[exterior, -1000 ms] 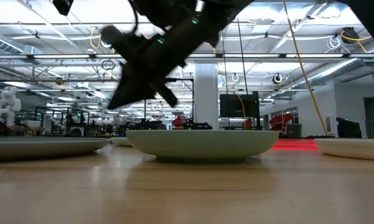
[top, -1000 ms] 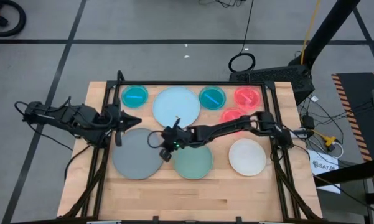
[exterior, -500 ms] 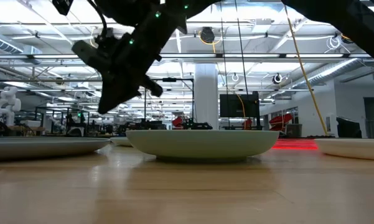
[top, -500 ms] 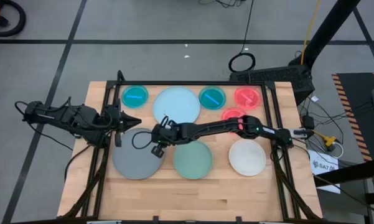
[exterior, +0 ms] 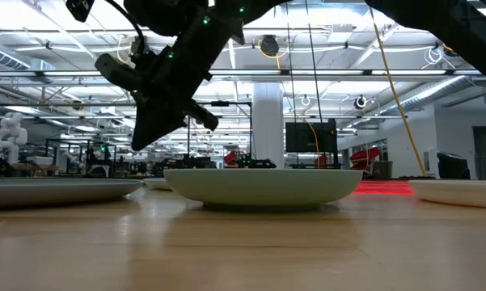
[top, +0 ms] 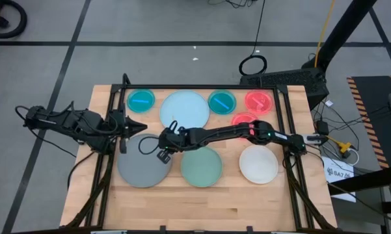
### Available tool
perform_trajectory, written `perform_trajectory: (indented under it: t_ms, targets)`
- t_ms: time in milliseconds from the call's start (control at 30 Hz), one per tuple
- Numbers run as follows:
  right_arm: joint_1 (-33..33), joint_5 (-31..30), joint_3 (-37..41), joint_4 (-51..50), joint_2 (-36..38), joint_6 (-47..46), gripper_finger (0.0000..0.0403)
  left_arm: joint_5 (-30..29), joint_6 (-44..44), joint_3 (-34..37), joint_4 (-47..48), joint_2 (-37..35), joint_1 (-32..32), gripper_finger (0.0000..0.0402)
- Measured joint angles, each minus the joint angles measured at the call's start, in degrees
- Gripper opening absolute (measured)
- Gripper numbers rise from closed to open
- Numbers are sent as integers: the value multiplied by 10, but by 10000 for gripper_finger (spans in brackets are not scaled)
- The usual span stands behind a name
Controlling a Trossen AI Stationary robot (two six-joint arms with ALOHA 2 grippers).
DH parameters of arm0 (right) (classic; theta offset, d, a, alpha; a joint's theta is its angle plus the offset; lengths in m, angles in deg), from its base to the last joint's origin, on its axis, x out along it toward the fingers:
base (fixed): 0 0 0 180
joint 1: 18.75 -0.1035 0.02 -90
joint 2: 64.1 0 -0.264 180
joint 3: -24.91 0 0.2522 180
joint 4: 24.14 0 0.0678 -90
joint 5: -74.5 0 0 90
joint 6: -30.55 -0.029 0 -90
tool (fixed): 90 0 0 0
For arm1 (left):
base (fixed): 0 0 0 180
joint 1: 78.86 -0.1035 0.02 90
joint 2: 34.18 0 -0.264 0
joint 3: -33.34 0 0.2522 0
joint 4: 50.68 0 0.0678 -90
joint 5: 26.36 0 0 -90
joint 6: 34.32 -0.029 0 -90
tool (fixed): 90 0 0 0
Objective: Stack plastic plates
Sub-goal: Stack the gray plate on top of the light blue plate
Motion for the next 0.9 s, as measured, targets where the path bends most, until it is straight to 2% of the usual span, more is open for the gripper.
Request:
perform_trajectory:
  t_ms: [333, 433, 900]
  targets:
    - [-9, 3, 1, 23, -33, 5, 6, -40, 24, 0, 33, -35, 0, 30]
    - [-10, 17, 2, 45, -43, 8, 6, -43, 26, 0, 41, -41, 0, 30]
    - [0, 13, 1, 79, -45, 5, 14, -45, 29, 0, 50, -41, 0, 30]
